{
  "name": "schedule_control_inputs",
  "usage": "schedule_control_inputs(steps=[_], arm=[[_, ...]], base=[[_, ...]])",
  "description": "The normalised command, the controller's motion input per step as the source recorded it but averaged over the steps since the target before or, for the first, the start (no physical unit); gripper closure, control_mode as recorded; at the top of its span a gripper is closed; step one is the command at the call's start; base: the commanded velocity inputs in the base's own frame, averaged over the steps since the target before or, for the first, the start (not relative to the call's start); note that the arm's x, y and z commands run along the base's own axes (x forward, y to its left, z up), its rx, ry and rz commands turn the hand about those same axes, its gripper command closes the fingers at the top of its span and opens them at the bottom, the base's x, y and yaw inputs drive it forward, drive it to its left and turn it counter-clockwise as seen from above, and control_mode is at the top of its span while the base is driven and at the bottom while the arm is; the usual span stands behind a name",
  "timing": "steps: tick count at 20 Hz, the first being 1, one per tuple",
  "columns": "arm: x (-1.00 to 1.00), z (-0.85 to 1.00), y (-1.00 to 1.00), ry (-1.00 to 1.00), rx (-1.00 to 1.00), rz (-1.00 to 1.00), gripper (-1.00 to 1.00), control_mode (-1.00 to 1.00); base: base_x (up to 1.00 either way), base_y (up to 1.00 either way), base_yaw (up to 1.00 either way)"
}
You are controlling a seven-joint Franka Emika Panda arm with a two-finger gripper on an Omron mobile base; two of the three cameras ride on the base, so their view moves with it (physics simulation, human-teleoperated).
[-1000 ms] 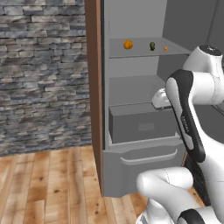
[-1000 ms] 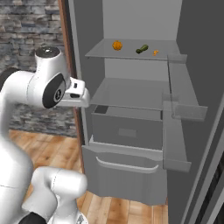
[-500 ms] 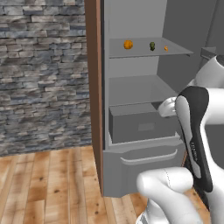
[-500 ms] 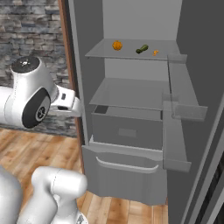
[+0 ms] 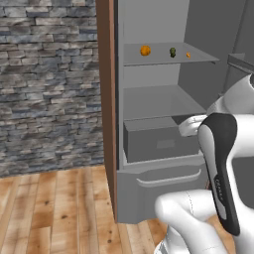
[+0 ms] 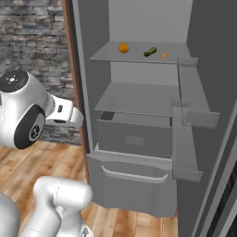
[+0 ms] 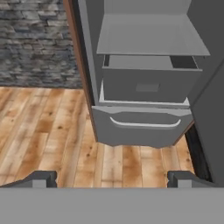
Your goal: Open the fridge, remove the orange, squash, and shrimp, and place them on any counter.
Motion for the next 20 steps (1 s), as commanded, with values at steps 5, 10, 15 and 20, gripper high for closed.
schedule_control_inputs(steps=[5, 10, 15, 20], arm=[[0.00, 0.10, 0.00, 0.00, 0.00, -0.02, -1.00, -1.00], [0.00, 0.08, 0.00, 0.01, 0.00, -0.05, -1.00, 1.00], [0.00, 0.00, 0.00, 0.00, 0.00, 0.00, -1.00, 1.00], [0.00, 0.00, 0.00, 0.00, 0.00, 0.00, -1.00, 1.00]], base=[[0.00, 0.00, 0.00], [0.00, 0.00, -0.02], [0.00, -0.02, -0.12], [0.09, -0.03, -0.09]])
